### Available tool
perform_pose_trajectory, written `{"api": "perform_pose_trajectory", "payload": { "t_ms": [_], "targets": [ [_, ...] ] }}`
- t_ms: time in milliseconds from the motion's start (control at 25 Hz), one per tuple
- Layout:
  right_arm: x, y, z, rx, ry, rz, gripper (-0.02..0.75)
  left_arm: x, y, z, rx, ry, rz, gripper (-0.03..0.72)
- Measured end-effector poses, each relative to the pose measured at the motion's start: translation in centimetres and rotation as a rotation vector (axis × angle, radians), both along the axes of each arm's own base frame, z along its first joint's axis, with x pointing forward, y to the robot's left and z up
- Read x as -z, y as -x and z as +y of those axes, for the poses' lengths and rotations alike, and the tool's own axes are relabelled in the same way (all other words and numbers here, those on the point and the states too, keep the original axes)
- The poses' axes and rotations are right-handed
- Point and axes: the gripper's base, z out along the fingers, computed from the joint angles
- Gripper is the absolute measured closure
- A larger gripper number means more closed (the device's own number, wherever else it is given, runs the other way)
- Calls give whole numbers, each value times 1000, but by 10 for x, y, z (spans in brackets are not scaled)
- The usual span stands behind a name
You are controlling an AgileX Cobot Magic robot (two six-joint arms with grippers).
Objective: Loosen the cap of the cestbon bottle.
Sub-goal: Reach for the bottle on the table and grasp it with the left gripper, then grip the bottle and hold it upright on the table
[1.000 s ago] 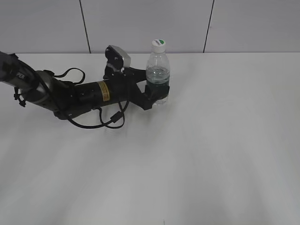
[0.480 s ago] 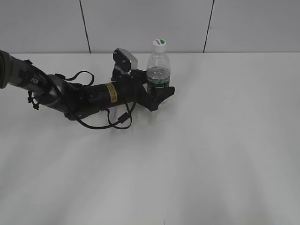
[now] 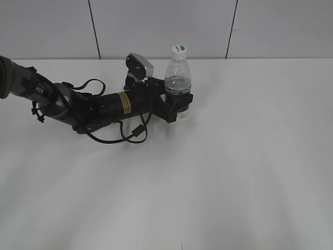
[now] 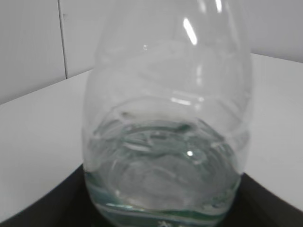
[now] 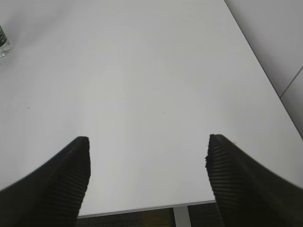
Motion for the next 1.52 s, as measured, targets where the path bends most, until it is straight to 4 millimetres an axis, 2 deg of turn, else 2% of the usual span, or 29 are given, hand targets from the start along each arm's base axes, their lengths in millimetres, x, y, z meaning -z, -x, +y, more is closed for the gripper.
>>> {"api": "perform_pose_trajectory", "payload": {
  "t_ms": [200,600,760,1000,1320,1440,1520],
  "targets": [
    [0,0,0,0,0,0,151,0,0,0,0,0,-1,272],
    [0,0,0,0,0,0,151,-2,3,-2,42,21,-21,273],
    [0,0,0,0,0,0,151,-11,6,3,132,65,-71,273],
    [0,0,0,-1,-1,0,151,-29,12,23,193,58,-78,273],
    [0,0,0,-1,-1,0,151,-67,48,48,204,32,-72,273],
    [0,0,0,-1,-1,0,151,-73,63,50,224,25,-71,273],
    [0,0,0,-1,-1,0,151,-69,72,51,230,19,-59,273]
  ]
}}
